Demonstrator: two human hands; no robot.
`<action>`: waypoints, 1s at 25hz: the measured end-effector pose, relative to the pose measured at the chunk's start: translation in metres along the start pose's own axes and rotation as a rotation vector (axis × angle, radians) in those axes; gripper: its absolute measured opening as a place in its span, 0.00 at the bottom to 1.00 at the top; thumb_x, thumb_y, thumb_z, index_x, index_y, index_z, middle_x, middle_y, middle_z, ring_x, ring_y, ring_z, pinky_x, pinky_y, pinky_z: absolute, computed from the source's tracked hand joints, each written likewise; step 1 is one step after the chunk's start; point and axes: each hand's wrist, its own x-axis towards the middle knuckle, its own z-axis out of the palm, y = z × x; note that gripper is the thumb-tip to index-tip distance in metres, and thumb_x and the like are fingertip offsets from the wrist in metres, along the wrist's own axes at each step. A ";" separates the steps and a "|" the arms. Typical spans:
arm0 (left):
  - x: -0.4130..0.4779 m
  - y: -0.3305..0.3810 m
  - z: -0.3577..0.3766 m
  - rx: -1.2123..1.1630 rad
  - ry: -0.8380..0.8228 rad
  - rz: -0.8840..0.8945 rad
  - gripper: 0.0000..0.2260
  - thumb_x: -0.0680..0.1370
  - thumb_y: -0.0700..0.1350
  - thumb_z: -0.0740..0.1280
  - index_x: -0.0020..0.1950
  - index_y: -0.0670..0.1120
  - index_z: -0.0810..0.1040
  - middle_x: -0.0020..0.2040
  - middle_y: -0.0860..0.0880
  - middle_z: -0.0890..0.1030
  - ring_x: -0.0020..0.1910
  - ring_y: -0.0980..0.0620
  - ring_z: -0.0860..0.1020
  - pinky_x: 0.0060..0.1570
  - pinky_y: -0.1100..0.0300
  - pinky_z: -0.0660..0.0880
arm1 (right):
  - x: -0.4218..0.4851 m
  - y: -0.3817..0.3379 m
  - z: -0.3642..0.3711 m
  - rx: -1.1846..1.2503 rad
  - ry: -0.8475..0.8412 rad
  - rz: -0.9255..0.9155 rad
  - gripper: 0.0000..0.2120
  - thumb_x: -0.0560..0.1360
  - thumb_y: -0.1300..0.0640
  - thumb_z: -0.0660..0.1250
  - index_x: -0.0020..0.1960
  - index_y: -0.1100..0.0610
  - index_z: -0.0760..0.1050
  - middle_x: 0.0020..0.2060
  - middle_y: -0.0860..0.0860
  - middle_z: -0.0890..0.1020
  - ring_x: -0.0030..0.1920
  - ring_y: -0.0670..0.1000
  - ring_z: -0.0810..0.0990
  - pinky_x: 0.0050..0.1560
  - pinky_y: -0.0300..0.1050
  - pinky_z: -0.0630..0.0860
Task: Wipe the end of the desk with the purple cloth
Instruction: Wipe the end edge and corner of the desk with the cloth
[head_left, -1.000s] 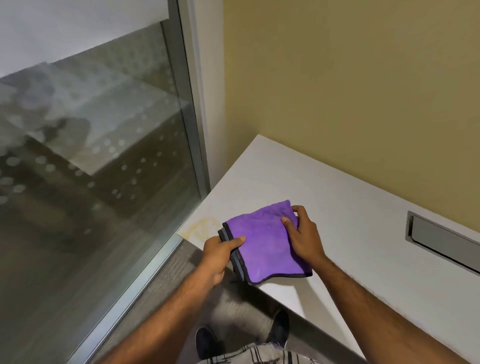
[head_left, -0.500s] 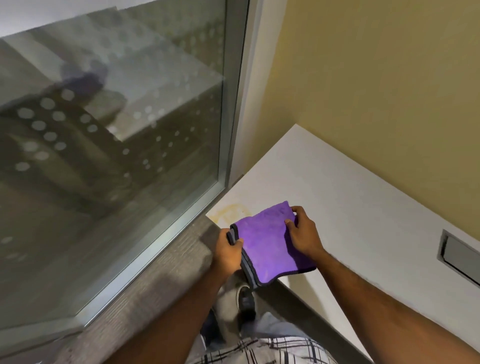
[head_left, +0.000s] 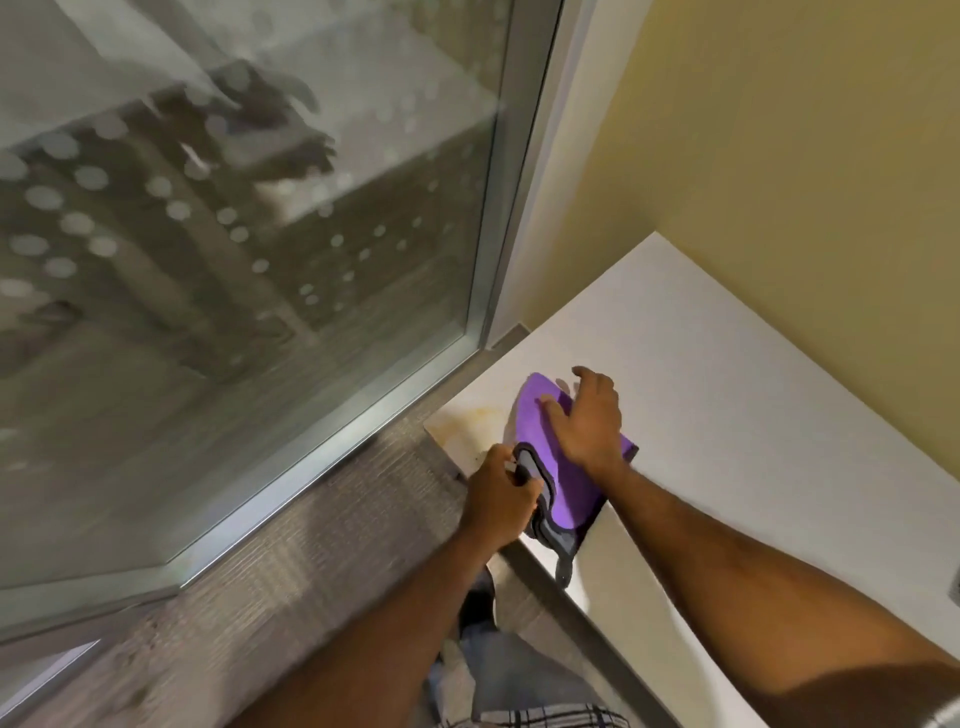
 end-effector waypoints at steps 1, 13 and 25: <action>0.002 0.000 0.000 0.023 0.003 0.026 0.07 0.74 0.43 0.67 0.46 0.51 0.71 0.46 0.43 0.82 0.41 0.45 0.84 0.43 0.49 0.83 | -0.008 -0.003 0.008 0.032 0.000 0.013 0.31 0.76 0.40 0.66 0.71 0.57 0.68 0.68 0.57 0.73 0.66 0.58 0.73 0.66 0.56 0.73; 0.030 -0.019 -0.053 0.798 -0.026 0.289 0.18 0.77 0.52 0.66 0.63 0.45 0.75 0.62 0.47 0.73 0.58 0.46 0.76 0.55 0.48 0.77 | -0.024 0.016 0.090 -0.075 -0.126 0.015 0.41 0.77 0.35 0.60 0.80 0.56 0.50 0.81 0.56 0.47 0.80 0.60 0.43 0.77 0.62 0.44; 0.060 -0.058 -0.157 0.982 0.029 0.347 0.22 0.77 0.56 0.66 0.68 0.49 0.72 0.67 0.47 0.76 0.64 0.46 0.75 0.63 0.48 0.71 | -0.029 0.010 0.109 0.120 -0.019 -0.181 0.17 0.83 0.58 0.59 0.70 0.54 0.73 0.73 0.51 0.72 0.76 0.54 0.65 0.77 0.47 0.55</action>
